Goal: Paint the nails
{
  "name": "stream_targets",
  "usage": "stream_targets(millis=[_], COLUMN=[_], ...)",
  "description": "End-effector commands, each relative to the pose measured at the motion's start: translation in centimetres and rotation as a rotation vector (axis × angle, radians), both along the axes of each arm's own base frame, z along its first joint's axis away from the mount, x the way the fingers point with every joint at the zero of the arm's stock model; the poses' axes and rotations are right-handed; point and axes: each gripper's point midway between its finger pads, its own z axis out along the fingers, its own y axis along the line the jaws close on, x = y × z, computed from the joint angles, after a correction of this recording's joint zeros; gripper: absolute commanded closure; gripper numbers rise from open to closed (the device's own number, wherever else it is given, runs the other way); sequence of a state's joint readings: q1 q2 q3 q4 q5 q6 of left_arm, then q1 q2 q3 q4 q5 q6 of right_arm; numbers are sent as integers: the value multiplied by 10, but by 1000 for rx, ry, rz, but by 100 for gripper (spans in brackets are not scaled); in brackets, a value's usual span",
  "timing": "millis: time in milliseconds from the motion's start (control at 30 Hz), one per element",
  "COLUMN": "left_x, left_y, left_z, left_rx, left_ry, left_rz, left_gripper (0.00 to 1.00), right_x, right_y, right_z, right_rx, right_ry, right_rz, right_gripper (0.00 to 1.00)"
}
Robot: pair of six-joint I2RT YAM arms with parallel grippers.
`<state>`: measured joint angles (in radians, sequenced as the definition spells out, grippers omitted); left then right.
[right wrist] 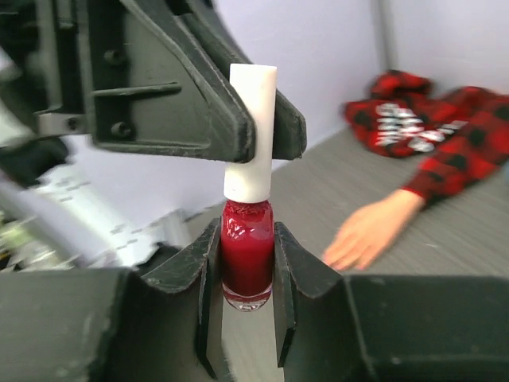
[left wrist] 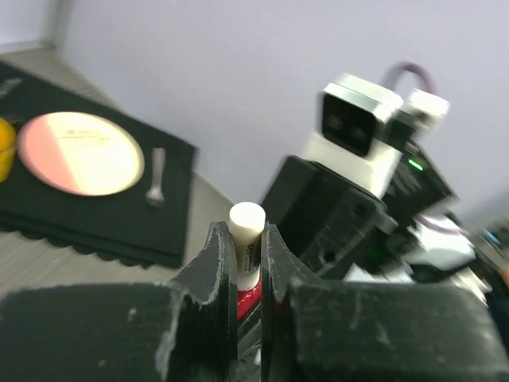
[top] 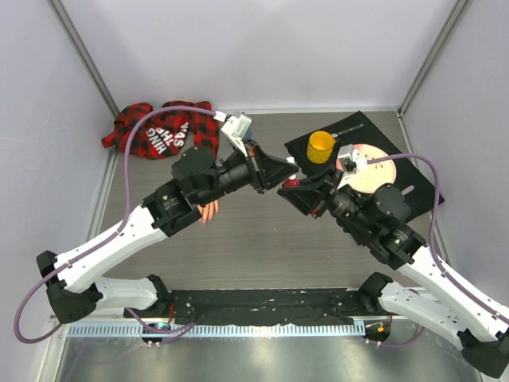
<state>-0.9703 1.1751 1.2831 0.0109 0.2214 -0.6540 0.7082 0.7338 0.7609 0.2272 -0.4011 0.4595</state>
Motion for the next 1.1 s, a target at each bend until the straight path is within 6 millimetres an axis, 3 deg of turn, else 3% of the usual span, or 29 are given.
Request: stream_targets(millis=[0,33,67,167,300,433,533,567,633,667,700,900,967,1033,1067], left_x=[39,41,54,58,67,61,51,45,30,22,17,-10,-18,-19,-30], left_y=[0,-3,0,-15,-14,-15,-13,-9,-9,-1,1,31,32,35,32], left_z=[-27,-31,-34,-41,-39,-30,-26,-15,-15,2,-8,7,3,15,16], left_rx=[116,124,132,145,116,86,82,49,39,-13,3,-71,-93,-156,-166], left_ry=[86,89,94,111,126,114,102,89,66,43,43,24,51,59,95], left_rz=[302,336,435,476,530,494,441,418,332,297,272,177,83,14,-65], left_gripper=[100,100,100,100,100,100,61,42,24,21,19,15,16,18,19], right_x=[59,74,77,80,81,70,57,54,45,41,35,3,-17,-31,-35], right_y=[-35,-49,-50,-51,-50,-42,-34,-32,-28,-26,-26,-18,-9,-2,-1], right_z=[0,1,0,3,6,3,6,6,8,7,10,18,22,27,29], right_rx=[-109,-127,-148,-188,-178,-145,-106,-93,-71,-58,-41,21,28,54,63], right_ry=[-37,-28,-30,-57,-78,-105,-123,-119,-122,-106,-108,-93,-117,-114,-113], right_rz=[-437,-574,-611,-693,-690,-613,-531,-507,-456,-434,-403,-242,-118,-32,-8], right_gripper=[99,99,99,99,99,99,99,99,99,99,99,99,99,99,99])
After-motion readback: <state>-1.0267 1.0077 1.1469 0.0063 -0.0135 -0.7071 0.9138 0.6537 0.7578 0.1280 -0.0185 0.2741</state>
